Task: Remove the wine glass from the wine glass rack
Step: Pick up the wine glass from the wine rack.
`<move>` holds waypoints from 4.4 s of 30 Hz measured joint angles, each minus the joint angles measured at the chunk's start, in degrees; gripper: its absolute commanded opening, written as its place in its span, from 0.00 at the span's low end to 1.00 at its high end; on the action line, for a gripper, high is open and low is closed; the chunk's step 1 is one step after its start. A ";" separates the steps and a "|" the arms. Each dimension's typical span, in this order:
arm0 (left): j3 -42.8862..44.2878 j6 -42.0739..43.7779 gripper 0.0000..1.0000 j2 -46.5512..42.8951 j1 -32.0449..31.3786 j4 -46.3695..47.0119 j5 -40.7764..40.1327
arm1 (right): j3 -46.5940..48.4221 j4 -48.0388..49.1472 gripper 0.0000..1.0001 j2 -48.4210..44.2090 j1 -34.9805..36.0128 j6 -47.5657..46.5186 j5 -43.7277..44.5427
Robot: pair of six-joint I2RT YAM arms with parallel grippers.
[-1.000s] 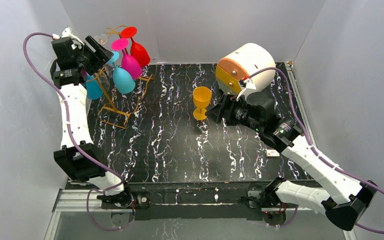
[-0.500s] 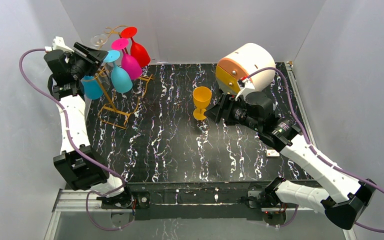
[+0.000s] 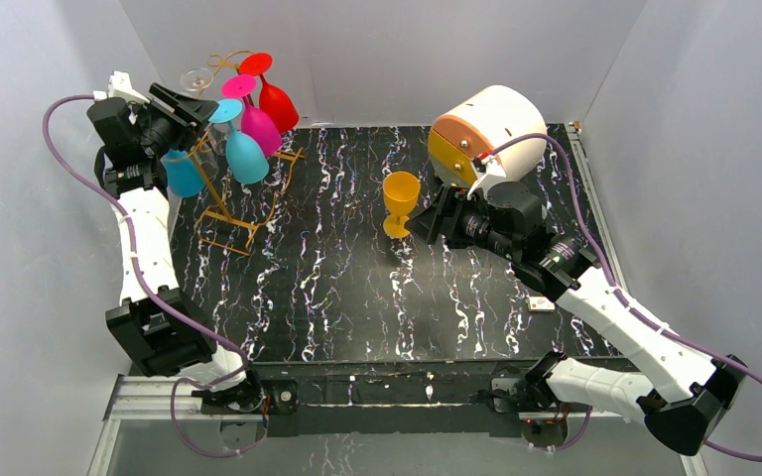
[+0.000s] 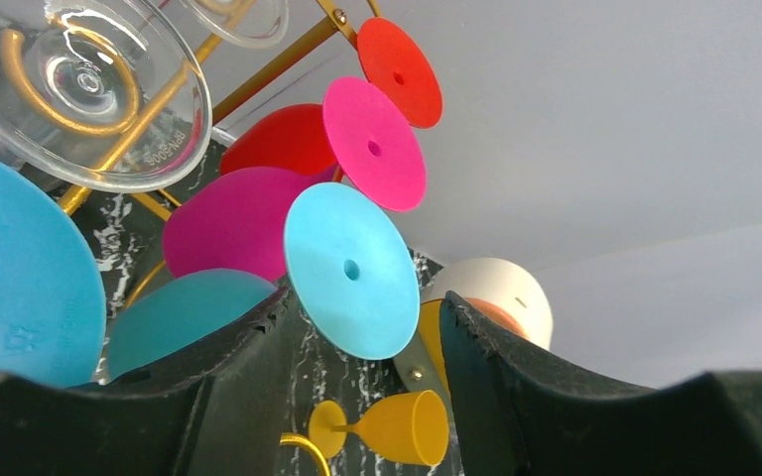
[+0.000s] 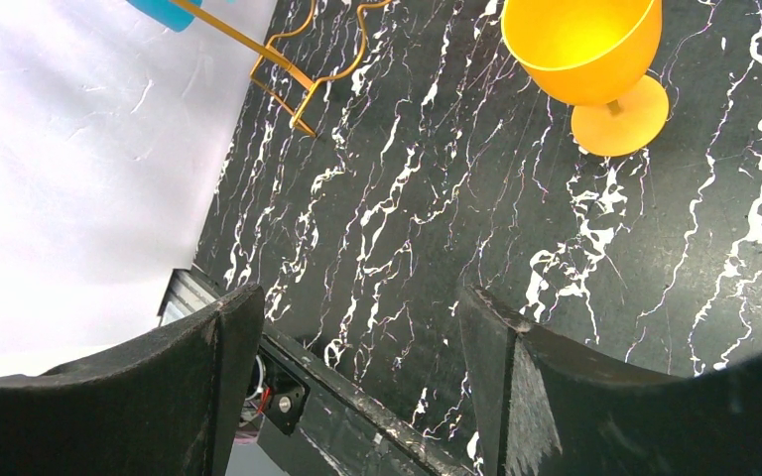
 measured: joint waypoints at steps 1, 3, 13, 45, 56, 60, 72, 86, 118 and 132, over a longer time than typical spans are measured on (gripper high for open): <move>0.50 0.74 0.54 0.04 0.00 -0.92 -0.17 | 0.00 0.00 0.80 -0.02 0.00 0.02 0.02; 1.55 2.49 0.56 0.22 0.00 -2.89 -0.52 | 0.00 -0.02 0.80 -0.09 0.00 0.04 0.02; 4.55 9.97 0.65 1.60 0.00 -6.58 -0.55 | 0.00 -0.46 0.80 -0.37 0.02 0.00 0.33; 19.41 24.57 0.56 11.10 -0.35 -21.16 4.85 | 0.00 -3.32 0.83 -3.69 0.00 -0.24 2.62; 19.41 25.31 0.35 11.67 -0.20 -22.43 4.79 | 0.00 -3.30 0.83 -3.50 0.00 -0.24 2.69; 18.32 23.78 0.32 11.63 -0.15 -20.72 4.79 | 0.00 -3.30 0.83 -3.50 0.00 -0.24 2.78; 12.48 15.72 0.19 9.70 -0.04 -12.26 5.18 | 0.02 -3.30 0.83 -3.43 0.00 -0.22 2.75; 7.98 9.29 0.02 7.85 -0.07 -6.78 5.25 | 0.02 -3.28 0.83 -3.43 0.00 -0.20 2.75; 3.80 0.98 0.00 6.12 0.66 -1.11 11.96 | 0.13 -3.21 0.83 -3.43 0.00 0.04 2.32; 3.04 -0.74 0.00 5.66 0.63 0.37 15.63 | 0.13 -3.21 0.83 -3.43 0.00 0.28 2.12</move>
